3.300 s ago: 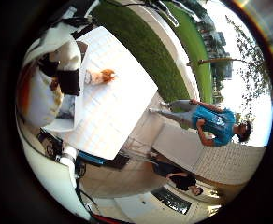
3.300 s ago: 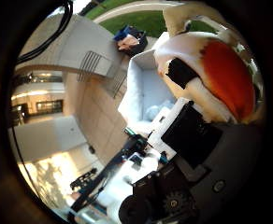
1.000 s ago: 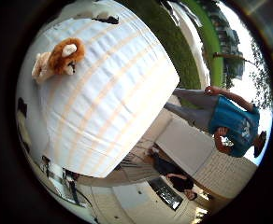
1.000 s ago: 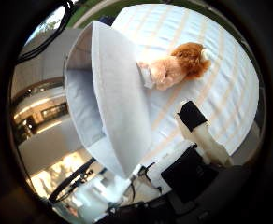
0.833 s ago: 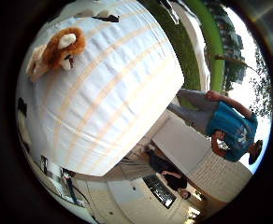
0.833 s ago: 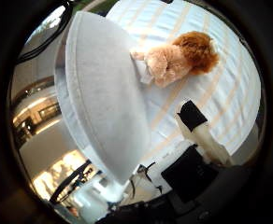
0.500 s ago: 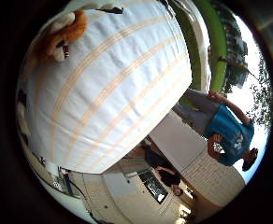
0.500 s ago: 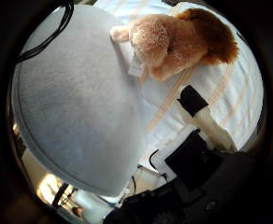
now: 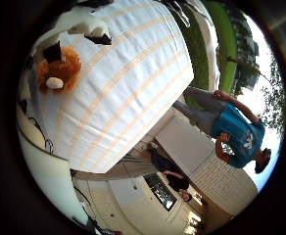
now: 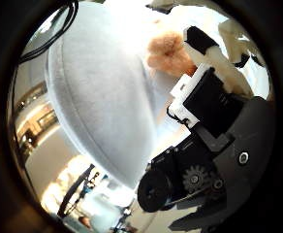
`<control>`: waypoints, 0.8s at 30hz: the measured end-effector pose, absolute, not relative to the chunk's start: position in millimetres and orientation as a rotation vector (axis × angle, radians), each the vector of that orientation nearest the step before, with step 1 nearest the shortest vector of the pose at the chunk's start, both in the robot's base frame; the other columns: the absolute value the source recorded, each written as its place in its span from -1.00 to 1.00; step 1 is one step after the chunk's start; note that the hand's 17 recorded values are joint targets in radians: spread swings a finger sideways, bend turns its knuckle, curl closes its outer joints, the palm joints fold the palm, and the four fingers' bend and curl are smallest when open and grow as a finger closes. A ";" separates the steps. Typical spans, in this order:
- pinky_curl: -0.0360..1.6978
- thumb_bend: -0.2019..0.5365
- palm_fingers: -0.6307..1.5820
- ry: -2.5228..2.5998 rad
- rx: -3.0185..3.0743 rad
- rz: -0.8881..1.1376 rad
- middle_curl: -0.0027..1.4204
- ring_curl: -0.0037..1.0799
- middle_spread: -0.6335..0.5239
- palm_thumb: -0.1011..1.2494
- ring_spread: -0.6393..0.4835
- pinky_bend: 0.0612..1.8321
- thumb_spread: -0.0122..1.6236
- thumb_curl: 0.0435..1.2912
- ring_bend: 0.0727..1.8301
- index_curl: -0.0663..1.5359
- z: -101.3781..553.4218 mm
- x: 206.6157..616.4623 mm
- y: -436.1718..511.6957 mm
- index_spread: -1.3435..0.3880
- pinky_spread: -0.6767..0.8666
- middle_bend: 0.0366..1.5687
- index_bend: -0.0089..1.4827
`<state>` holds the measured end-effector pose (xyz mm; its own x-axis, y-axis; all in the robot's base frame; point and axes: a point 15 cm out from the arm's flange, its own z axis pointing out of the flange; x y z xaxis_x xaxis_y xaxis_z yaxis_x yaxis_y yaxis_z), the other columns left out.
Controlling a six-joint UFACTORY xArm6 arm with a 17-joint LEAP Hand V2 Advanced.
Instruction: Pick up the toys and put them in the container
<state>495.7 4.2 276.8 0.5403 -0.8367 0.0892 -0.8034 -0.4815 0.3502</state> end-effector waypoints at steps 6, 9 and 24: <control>-0.32 -0.45 0.48 -1.422 2.433 -0.106 0.30 0.41 -0.28 0.66 0.00 0.56 0.41 -0.09 0.44 -0.48 318.1 481.2 -16.0 -0.36 0.15 0.41 -0.29; -0.27 -0.55 0.40 -1.442 2.456 -0.064 0.35 0.45 -0.28 0.57 -0.02 0.58 0.44 -0.08 0.48 -0.43 332.7 481.9 -19.2 -0.42 0.13 0.46 -0.24; -0.51 -0.58 -0.54 -1.567 2.341 -0.148 -0.29 -0.26 0.30 0.00 0.61 -0.06 0.42 -0.39 -0.39 -0.44 255.3 477.9 -28.2 0.41 0.40 -0.69 -0.56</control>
